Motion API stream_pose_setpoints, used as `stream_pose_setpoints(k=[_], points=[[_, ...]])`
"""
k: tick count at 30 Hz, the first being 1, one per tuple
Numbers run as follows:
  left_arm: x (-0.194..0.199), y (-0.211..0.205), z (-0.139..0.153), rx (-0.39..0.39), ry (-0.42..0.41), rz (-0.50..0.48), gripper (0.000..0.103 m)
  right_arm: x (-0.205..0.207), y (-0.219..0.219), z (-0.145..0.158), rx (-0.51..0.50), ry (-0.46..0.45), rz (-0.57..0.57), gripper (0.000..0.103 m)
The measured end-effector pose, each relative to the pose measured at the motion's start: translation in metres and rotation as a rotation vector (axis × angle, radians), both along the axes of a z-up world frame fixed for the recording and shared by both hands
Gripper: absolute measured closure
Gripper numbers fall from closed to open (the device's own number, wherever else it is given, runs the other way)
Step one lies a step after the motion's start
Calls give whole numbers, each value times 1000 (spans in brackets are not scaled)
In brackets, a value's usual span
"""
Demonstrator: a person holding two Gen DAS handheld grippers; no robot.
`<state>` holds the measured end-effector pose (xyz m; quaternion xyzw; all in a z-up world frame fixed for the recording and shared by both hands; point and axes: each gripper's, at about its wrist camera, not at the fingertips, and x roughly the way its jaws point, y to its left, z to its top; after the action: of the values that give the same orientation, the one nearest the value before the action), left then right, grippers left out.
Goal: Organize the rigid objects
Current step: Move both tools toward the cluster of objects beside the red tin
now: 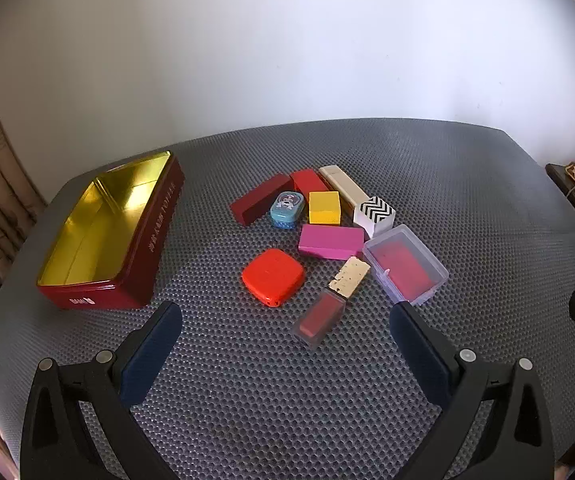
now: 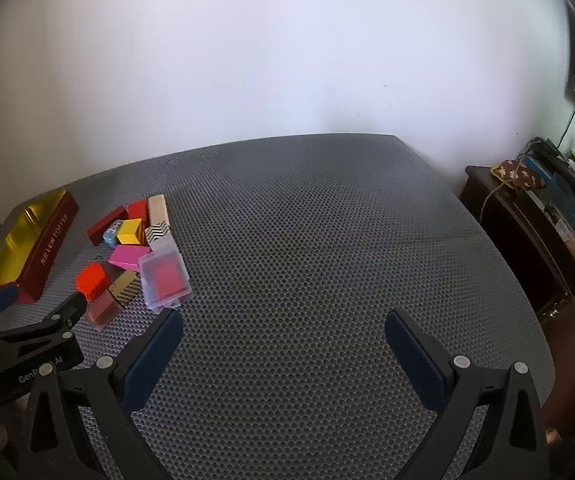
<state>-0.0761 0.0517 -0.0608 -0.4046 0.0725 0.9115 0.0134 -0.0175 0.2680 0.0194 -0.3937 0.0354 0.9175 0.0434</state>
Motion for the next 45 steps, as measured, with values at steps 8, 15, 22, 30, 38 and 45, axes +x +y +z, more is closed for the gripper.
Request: stream_pose_setpoints(k=[8,15,22,30,38,45], points=[[17,0,-4,-4,8,31,0,3,-4,0,-20,0,18,0],[19,2,-1,-5,19,35,0,4,-4,0,-36,-4,19,0],[19,2,0,-9,18,42,0,5,-6,0,-42,-3,23,0],[23,3,-1,-19,17,32,0,6,-7,1,-44,0,33,0],[14,-6,0,-37,24,50,0,-21,-23,-4,-18,52,112,0],[6,-32,5,-11,44,114,0,-62,-69,4,34,9,197,0]])
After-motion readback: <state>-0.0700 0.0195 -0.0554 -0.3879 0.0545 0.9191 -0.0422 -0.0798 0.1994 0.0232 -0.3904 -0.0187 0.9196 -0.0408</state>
